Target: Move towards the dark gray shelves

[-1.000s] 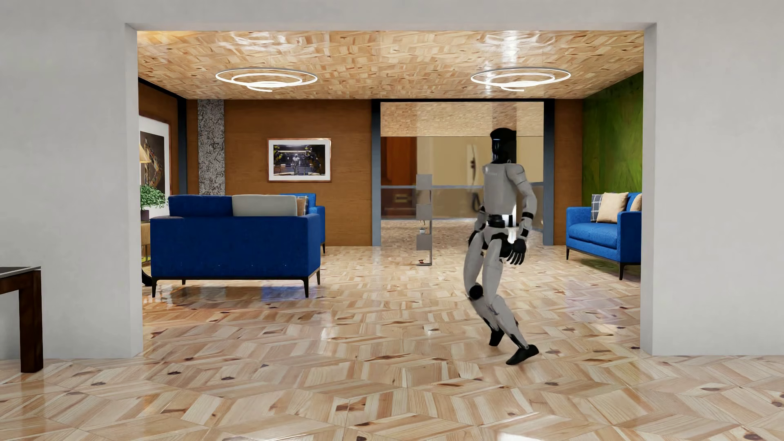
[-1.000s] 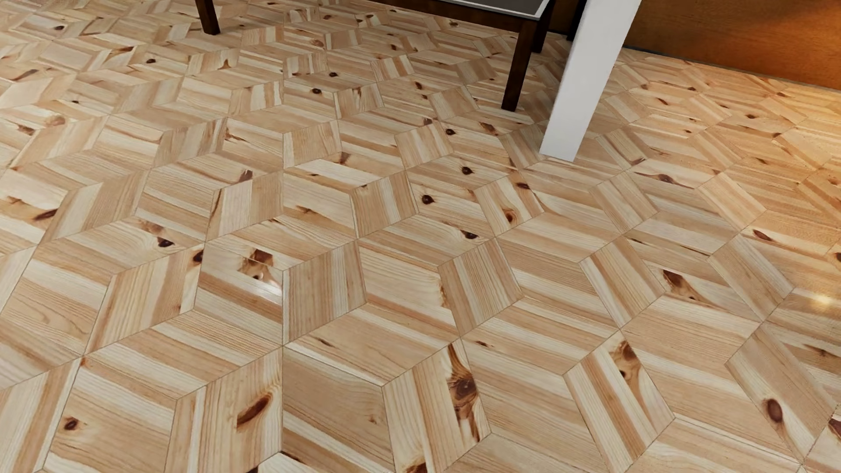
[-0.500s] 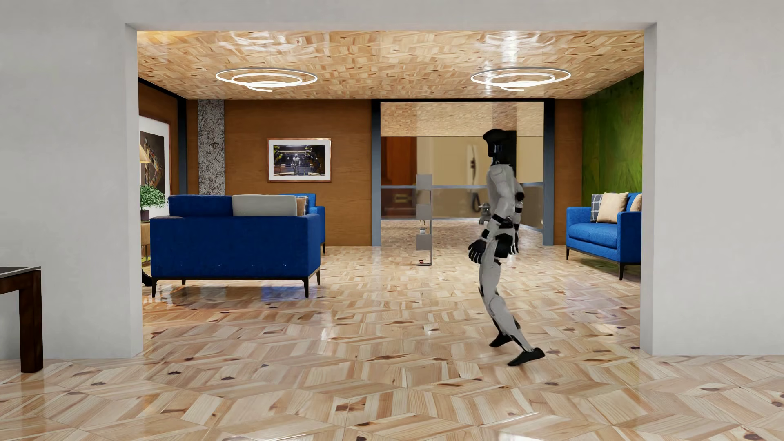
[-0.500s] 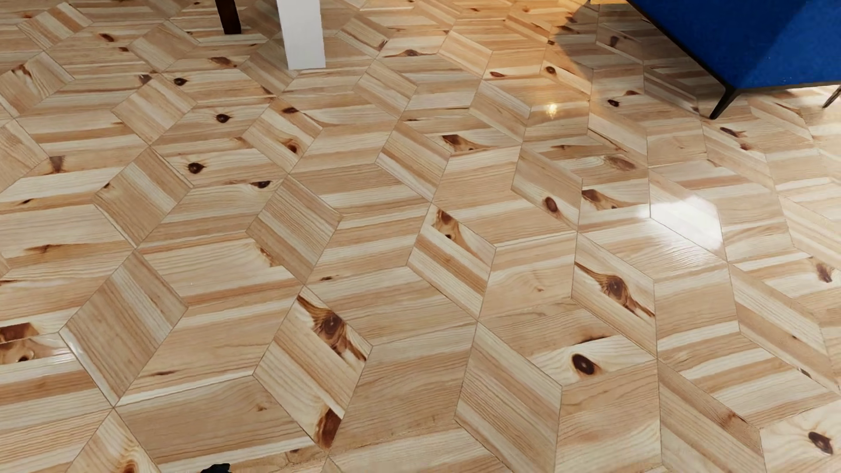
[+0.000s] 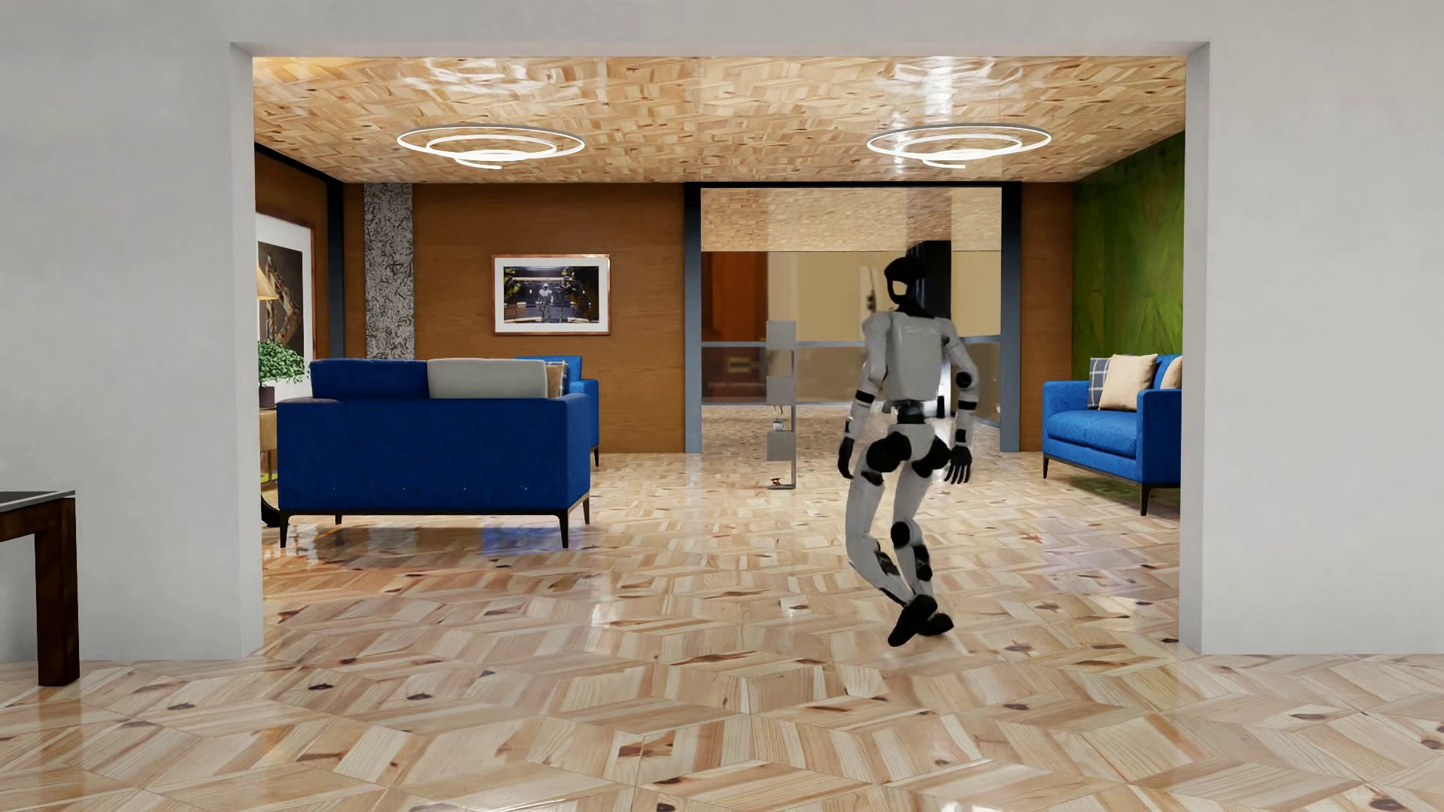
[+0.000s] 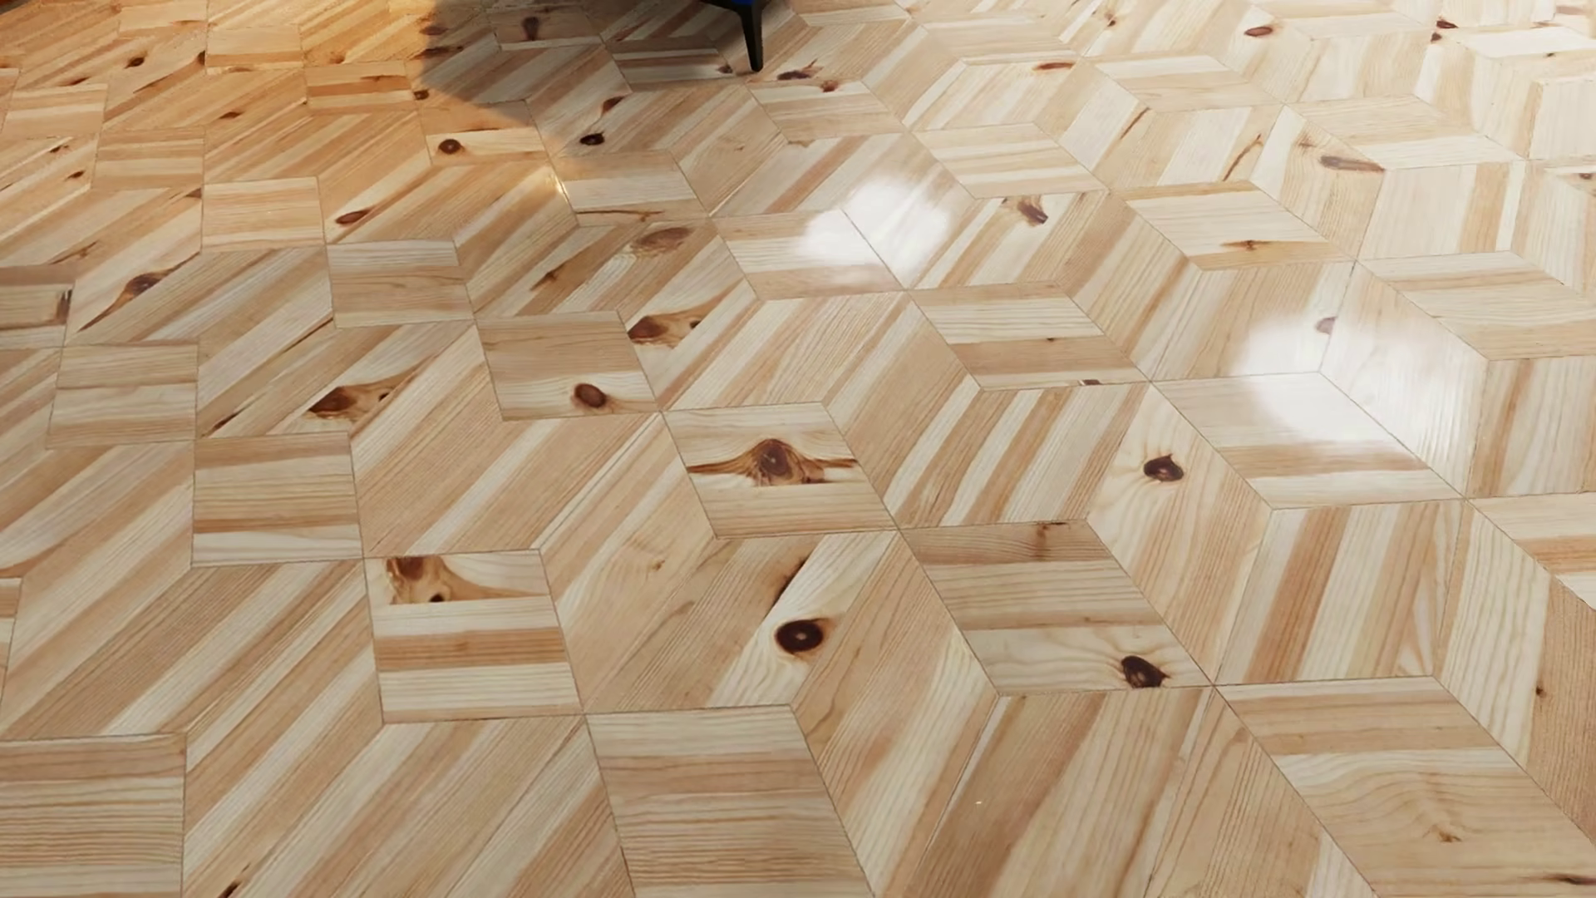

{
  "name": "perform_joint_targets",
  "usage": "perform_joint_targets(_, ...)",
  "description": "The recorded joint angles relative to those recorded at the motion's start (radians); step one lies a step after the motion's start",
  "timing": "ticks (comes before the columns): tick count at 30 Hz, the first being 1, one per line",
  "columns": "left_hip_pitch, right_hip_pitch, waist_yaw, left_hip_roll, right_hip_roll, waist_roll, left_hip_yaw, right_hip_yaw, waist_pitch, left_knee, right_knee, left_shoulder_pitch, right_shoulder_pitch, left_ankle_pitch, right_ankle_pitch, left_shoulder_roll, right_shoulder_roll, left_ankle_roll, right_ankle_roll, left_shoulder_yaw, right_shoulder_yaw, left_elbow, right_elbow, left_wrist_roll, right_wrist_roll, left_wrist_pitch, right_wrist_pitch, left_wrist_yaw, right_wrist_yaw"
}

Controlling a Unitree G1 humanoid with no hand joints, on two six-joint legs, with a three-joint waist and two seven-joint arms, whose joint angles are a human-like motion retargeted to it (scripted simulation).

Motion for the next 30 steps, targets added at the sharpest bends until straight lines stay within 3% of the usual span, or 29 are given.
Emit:
perform_joint_targets(2, -0.171, 0.148, 0.092, -0.085, 0.084, 0.005, 0.0, 0.0, 0.002, 0.073, -0.142, 0.045, -0.074, -0.029, -0.151, -0.005, -0.023, 0.0, 0.0, -0.048, -0.053, 0.054, -0.059, 0.0, 0.0, 0.0, 0.0, 0.0, 0.0)
perform_joint_targets(4, -0.335, 0.364, 0.174, -0.158, 0.134, 0.004, 0.0, 0.0, 0.007, -0.022, -0.326, 0.089, -0.127, -0.03, -0.309, -0.001, -0.053, 0.0, 0.0, -0.105, -0.084, 0.082, -0.162, 0.0, 0.0, 0.0, 0.0, 0.0, 0.0)
perform_joint_targets(5, -0.416, 0.46, 0.233, -0.182, 0.131, -0.001, 0.0, 0.0, 0.0, -0.095, -0.397, 0.11, -0.15, -0.02, -0.38, 0.001, -0.064, 0.0, 0.0, -0.12, -0.096, 0.096, -0.202, 0.0, 0.0, 0.0, 0.0, 0.0, 0.0)
perform_joint_targets(9, -0.635, 0.749, 0.391, -0.153, 0.078, -0.031, 0.0, 0.0, 0.0, -0.472, -0.484, 0.118, -0.267, 0.068, -0.535, 0.035, -0.108, 0.0, 0.0, -0.157, -0.08, 0.183, -0.351, 0.0, 0.0, 0.0, 0.0, 0.0, 0.0)
perform_joint_targets(11, -0.671, 0.829, 0.462, -0.136, 0.021, -0.04, 0.0, 0.0, -0.011, -0.52, -0.474, 0.105, -0.296, 0.028, -0.462, 0.052, -0.117, 0.0, 0.0, -0.164, -0.024, 0.217, -0.34, 0.0, 0.0, 0.0, 0.0, 0.0, 0.0)
perform_joint_targets(13, -0.689, 0.827, 0.499, -0.158, -0.043, -0.08, 0.0, 0.0, -0.02, -0.357, -0.333, 0.083, -0.276, 0.017, -0.212, 0.061, -0.088, 0.0, 0.0, -0.173, 0.041, 0.261, -0.256, 0.0, 0.0, 0.0, 0.0, 0.0, 0.0)
perform_joint_targets(15, -0.624, 0.719, 0.442, -0.208, -0.084, -0.094, 0.0, 0.0, 0.014, -0.169, 0.007, 0.035, -0.233, -0.04, 0.106, 0.038, -0.067, 0.0, 0.0, -0.182, 0.124, 0.293, -0.169, 0.0, 0.0, 0.0, 0.0, 0.0, 0.0)
perform_joint_targets(16, -0.534, 0.628, 0.379, -0.244, -0.087, -0.081, 0.0, 0.0, 0.033, -0.157, 0.217, 0.007, -0.208, -0.091, 0.166, 0.016, -0.068, 0.0, 0.0, -0.171, 0.159, 0.275, -0.145, 0.0, 0.0, 0.0, 0.0, 0.0, 0.0)
perform_joint_targets(17, -0.438, 0.524, 0.291, -0.275, -0.084, -0.07, 0.0, 0.0, 0.04, -0.184, 0.424, -0.027, -0.185, -0.12, 0.106, -0.005, -0.062, 0.0, 0.0, -0.186, 0.192, 0.255, -0.12, 0.0, 0.0, 0.0, 0.0, 0.0, 0.0)
perform_joint_targets(18, -0.325, 0.405, 0.218, -0.283, -0.061, -0.052, 0.0, 0.0, 0.031, -0.255, 0.475, -0.037, -0.132, -0.114, 0.066, -0.011, -0.046, 0.0, 0.0, -0.153, 0.203, 0.171, -0.089, 0.0, 0.0, 0.0, 0.0, 0.0, 0.0)
perform_joint_targets(20, -0.081, 0.182, 0.075, -0.278, -0.013, -0.019, 0.0, 0.0, 0.019, -0.423, 0.387, -0.062, -0.026, -0.085, 0.073, -0.021, -0.018, 0.0, 0.0, -0.085, 0.18, -0.002, -0.03, 0.0, 0.0, 0.0, 0.0, 0.0, 0.0)
perform_joint_targets(22, 0.146, 0.041, -0.06, -0.257, 0.009, -0.007, 0.0, 0.0, 0.019, -0.568, 0.014, -0.121, 0.049, -0.062, 0.18, -0.002, -0.041, 0.0, 0.0, -0.041, 0.267, -0.153, -0.009, 0.0, 0.0, 0.0, 0.0, 0.0, 0.0)
perform_joint_targets(23, 0.238, -0.011, -0.116, -0.242, 0.011, -0.003, 0.0, 0.0, 0.018, -0.617, -0.174, -0.162, 0.082, -0.078, 0.132, 0.012, -0.051, 0.0, 0.0, -0.006, 0.287, -0.215, -0.006, 0.0, 0.0, 0.0, 0.0, 0.0, 0.0)
perform_joint_targets(25, 0.388, -0.1, -0.208, -0.21, -0.001, 0.009, 0.0, 0.0, 0.005, -0.665, -0.382, -0.247, 0.139, -0.136, -0.269, 0.044, -0.075, 0.0, 0.0, 0.037, 0.311, -0.301, -0.005, 0.0, 0.0, 0.0, 0.0, 0.0, 0.0)
perform_joint_targets(26, 0.441, -0.142, -0.261, -0.179, -0.019, 0.015, 0.0, 0.0, 0.004, -0.66, -0.373, -0.274, 0.157, -0.134, -0.383, 0.054, -0.081, 0.0, 0.0, 0.072, 0.319, -0.32, 0.008, 0.0, 0.0, 0.0, 0.0, 0.0, 0.0)
perform_joint_targets(27, 0.477, -0.175, -0.316, -0.139, -0.031, 0.019, 0.0, 0.0, 0.006, -0.632, -0.357, -0.283, 0.168, -0.078, -0.31, 0.059, -0.079, 0.0, 0.0, 0.104, 0.318, -0.319, 0.035, 0.0, 0.0, 0.0, 0.0, 0.0, 0.0)
perform_joint_targets(28, 0.49, -0.205, -0.345, -0.104, -0.029, 0.025, 0.0, 0.0, 0.002, -0.574, -0.31, -0.274, 0.177, 0.052, -0.099, 0.058, -0.07, 0.0, 0.0, 0.111, 0.312, -0.299, 0.062, 0.0, 0.0, 0.0, 0.0, 0.0, 0.0)
perform_joint_targets(29, 0.46, -0.26, -0.344, -0.045, 0.007, 0.063, 0.0, 0.0, -0.024, -0.478, -0.228, -0.258, 0.191, 0.282, 0.199, 0.043, -0.056, 0.0, 0.0, 0.108, 0.3, -0.268, 0.096, 0.0, 0.0, 0.0, 0.0, 0.0, 0.0)
perform_joint_targets(30, 0.406, -0.218, -0.281, -0.048, 0.049, 0.071, 0.0, 0.0, -0.014, -0.31, -0.146, -0.227, 0.165, 0.409, 0.199, 0.023, -0.051, 0.0, 0.0, 0.086, 0.317, -0.203, 0.113, 0.0, 0.0, 0.0, 0.0, 0.0, 0.0)
